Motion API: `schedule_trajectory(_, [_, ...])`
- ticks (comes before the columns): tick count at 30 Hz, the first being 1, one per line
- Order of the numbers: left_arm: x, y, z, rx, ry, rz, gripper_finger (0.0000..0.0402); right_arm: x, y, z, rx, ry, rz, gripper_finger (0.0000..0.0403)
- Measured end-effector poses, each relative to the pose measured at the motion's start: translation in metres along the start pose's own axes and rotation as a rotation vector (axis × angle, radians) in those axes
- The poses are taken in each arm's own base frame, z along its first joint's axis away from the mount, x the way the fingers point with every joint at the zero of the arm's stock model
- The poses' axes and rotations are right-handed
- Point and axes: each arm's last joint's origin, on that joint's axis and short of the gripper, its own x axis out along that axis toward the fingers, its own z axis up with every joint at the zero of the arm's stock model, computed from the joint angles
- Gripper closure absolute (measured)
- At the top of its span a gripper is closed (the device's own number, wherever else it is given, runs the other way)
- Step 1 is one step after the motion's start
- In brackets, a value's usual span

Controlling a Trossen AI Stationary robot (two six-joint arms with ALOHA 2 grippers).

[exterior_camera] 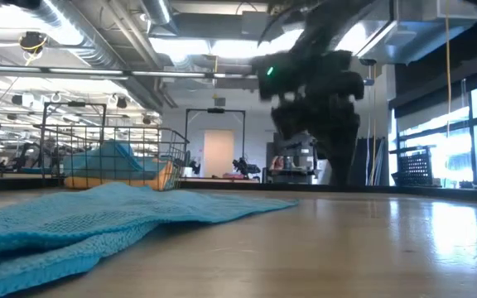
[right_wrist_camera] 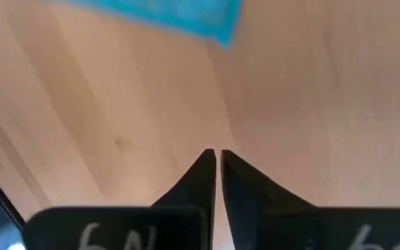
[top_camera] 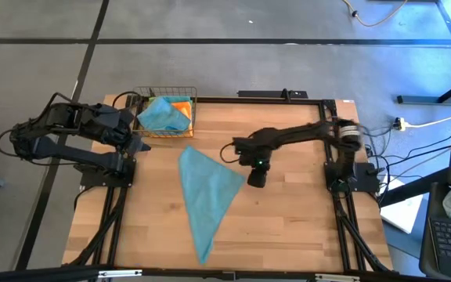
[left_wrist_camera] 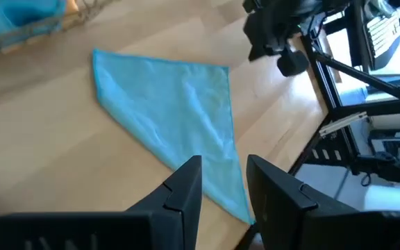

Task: Fold microfiber towels
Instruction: Fold the light blue microfiber cloth

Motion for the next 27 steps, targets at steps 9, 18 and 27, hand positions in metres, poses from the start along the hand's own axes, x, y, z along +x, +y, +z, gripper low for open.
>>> schedule_trajectory(9, [0.0, -0.001, 0.005, 0.066, -0.123, 0.031, 0.0294, 0.012, 0.021, -0.014, 0.184, -0.219, 0.161, 0.0316])
schedule_trajectory(18, [-0.001, -0.004, 0.007, 0.066, -0.169, 0.021, 0.0294, 0.036, 0.026, -0.031, 0.287, -0.186, 0.049, 0.0223])
schedule_trajectory(27, [-0.001, -0.004, 0.007, 0.055, -0.158, 0.015, 0.0294, 0.032, 0.021, -0.019, 0.373, -0.321, 0.09, 0.0233])
